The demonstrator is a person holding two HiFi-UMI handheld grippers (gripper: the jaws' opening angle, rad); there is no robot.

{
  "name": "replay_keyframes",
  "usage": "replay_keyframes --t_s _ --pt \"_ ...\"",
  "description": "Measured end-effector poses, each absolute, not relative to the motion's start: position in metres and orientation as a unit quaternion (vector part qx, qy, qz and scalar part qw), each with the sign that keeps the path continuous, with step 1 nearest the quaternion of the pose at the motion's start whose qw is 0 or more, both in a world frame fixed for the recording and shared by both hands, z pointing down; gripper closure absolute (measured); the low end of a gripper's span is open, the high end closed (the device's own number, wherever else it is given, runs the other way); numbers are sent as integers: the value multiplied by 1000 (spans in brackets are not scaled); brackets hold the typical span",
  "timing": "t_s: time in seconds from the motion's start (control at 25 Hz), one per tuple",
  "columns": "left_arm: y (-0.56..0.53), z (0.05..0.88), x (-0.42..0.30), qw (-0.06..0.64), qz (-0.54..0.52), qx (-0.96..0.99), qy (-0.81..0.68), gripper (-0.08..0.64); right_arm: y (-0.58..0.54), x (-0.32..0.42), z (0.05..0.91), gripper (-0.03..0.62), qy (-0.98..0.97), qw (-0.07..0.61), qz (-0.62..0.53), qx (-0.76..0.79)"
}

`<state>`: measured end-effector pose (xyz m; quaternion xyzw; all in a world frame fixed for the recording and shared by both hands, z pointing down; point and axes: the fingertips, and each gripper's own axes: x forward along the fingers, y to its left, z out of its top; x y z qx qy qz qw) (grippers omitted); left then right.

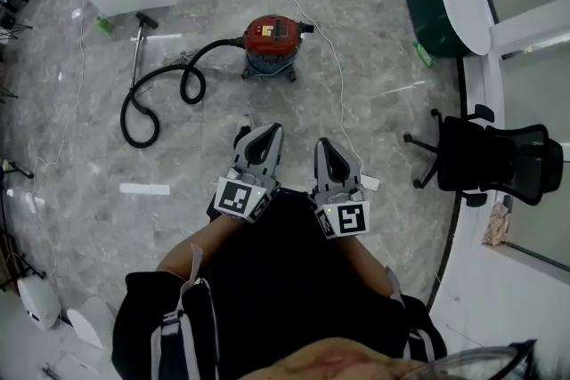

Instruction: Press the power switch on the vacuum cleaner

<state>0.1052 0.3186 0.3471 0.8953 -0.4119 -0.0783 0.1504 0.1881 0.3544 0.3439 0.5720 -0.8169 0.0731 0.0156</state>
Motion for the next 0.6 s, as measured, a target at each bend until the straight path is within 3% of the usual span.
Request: replay_keyframes --t_s 0.6 --pt "120 327 38 149 -66 891 -423 541 138 109 332 574 -833 40 78 546"
